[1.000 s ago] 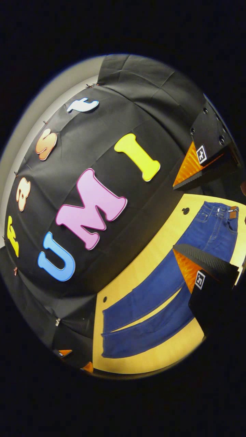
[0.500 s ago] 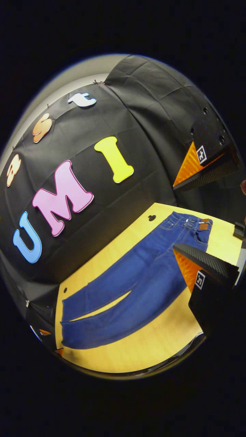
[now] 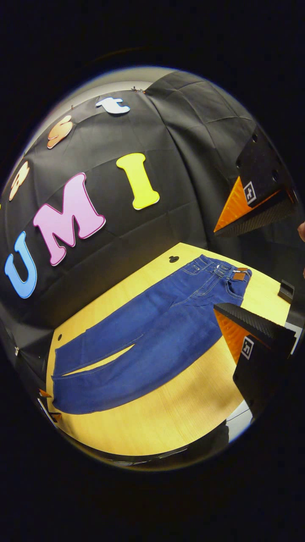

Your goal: Grasp the waist and the cuffs of the jeans and fold them to make the two legs overlap; first hold the waist and fold one-third of the jeans toward the cuffs, then hold the cuffs and fold the remaining one-third in the same direction to finish folding.

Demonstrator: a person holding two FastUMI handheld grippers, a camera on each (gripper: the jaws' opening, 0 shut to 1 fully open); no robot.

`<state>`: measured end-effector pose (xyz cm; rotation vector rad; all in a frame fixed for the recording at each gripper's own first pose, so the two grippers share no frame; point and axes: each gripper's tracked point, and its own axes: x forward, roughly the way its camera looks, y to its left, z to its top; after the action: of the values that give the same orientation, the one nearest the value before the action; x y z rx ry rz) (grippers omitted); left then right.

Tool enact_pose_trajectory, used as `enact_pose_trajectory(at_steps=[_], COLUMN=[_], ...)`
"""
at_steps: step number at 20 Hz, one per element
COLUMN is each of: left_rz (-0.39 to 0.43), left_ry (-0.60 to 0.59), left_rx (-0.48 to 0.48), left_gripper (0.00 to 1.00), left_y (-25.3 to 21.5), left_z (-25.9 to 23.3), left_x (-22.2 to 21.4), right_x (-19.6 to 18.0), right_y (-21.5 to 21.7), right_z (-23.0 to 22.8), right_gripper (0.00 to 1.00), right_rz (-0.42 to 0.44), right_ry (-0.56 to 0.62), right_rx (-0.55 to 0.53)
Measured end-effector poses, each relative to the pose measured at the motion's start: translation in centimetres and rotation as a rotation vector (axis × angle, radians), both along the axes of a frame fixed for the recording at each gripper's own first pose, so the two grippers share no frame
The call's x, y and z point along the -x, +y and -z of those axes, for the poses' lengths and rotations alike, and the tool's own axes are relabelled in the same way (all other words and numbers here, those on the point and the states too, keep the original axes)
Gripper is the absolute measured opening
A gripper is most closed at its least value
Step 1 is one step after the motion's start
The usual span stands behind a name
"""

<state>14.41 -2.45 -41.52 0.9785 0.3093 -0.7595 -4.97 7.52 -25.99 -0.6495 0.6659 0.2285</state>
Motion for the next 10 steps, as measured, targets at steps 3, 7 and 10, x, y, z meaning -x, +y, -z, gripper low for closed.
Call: enact_pose_trajectory(at_steps=[3,7,10], left_rz=[-0.008,-0.009,0.004], left_ry=[-0.014,-0.023,-0.029], left_rx=[-0.003,-0.013,-0.036], left_gripper=[0.93,0.90,0.80], left_y=[0.0,-0.3,-0.9], left_z=[-0.1,-0.4,-0.1], left_x=[-1.9,-2.9,-3.0], right_x=[-1.2,-1.1,1.2], right_y=[-0.7,-1.8,-2.0], right_z=[1.6,6.3,9.7], right_gripper=[0.96,0.96,0.95], right_rz=[-0.011,-0.051,-0.265], right_ry=[0.015,0.095,0.178], right_rx=[-0.001,0.022,0.137])
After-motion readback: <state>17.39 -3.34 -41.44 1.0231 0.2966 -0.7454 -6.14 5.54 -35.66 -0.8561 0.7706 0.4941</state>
